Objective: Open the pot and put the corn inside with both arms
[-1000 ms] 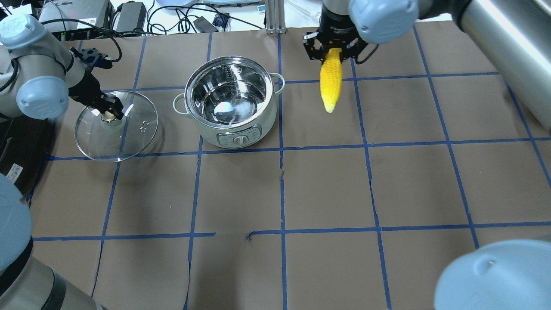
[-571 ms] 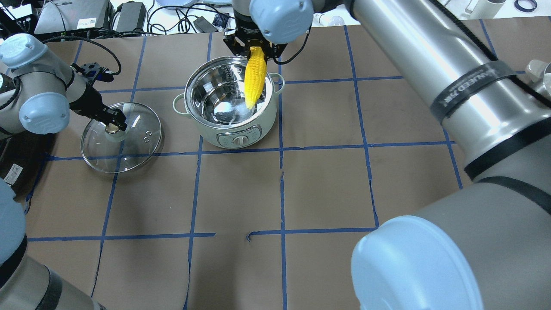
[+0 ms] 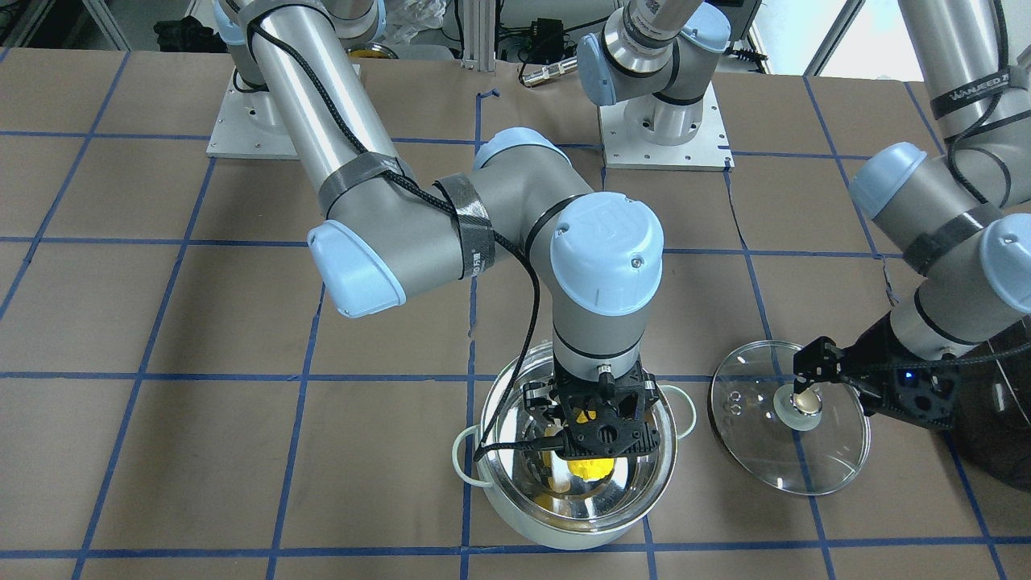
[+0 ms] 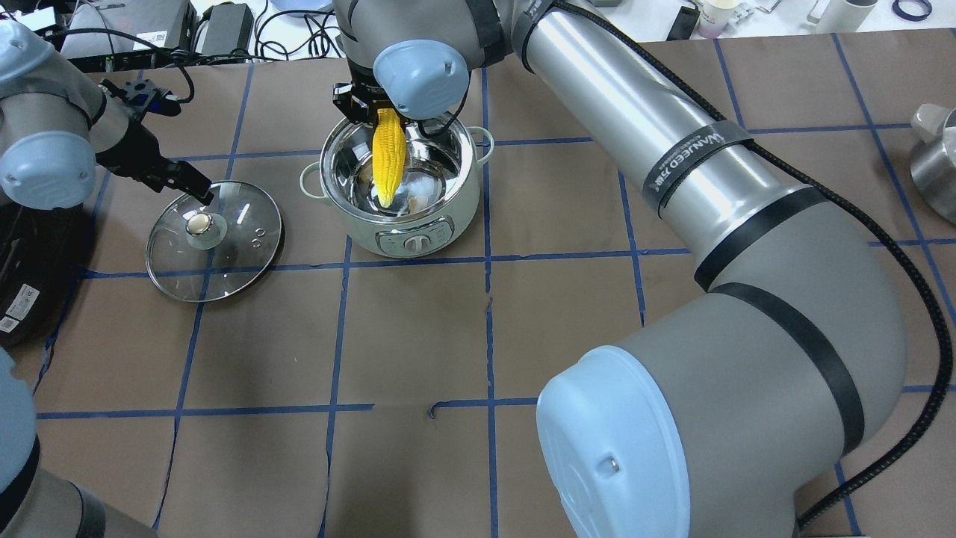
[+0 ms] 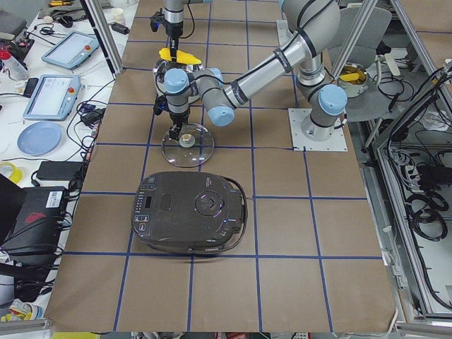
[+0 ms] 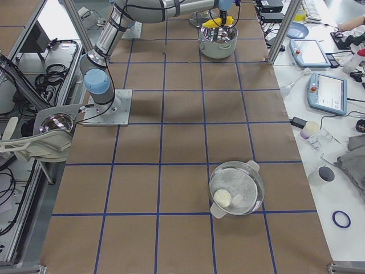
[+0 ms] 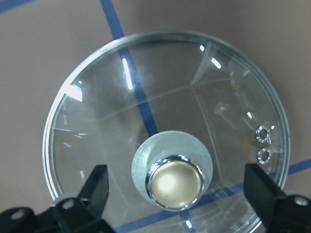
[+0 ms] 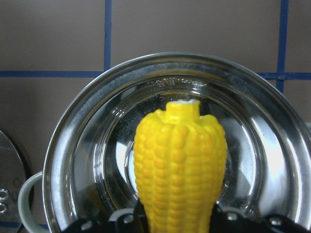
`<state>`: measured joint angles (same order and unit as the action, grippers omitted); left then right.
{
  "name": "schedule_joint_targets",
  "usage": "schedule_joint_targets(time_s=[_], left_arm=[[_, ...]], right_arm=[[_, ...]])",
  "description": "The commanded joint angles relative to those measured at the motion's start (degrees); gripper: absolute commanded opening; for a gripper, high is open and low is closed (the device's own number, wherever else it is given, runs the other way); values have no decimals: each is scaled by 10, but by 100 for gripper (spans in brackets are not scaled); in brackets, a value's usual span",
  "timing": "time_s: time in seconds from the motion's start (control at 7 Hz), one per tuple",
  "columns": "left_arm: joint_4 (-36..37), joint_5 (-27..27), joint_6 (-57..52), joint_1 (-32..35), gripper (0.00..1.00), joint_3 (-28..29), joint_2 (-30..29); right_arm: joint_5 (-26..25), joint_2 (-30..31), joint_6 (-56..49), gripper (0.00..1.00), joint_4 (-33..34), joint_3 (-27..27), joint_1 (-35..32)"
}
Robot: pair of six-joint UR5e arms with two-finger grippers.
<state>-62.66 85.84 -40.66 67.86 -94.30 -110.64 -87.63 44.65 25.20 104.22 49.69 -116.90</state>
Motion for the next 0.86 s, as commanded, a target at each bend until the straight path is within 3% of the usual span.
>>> schedule_joint_targets(time_s=[0.0, 0.29, 0.43, 0.57, 0.71], left_arm=[[-183, -2, 4, 3, 100, 82, 62], [-276, -10, 15, 7, 100, 104, 131], [-324, -10, 30, 10, 100, 106, 171], [-342, -10, 45, 20, 100, 103, 199], [-360, -10, 108, 57, 100, 102, 211]], right_arm=[[1, -11, 4, 18, 8, 14, -2], [1, -15, 4, 58, 47, 32, -2], [1, -14, 4, 85, 48, 32, -2], [2, -11, 13, 92, 47, 30, -1], [1, 9, 6, 92, 45, 30, -1]])
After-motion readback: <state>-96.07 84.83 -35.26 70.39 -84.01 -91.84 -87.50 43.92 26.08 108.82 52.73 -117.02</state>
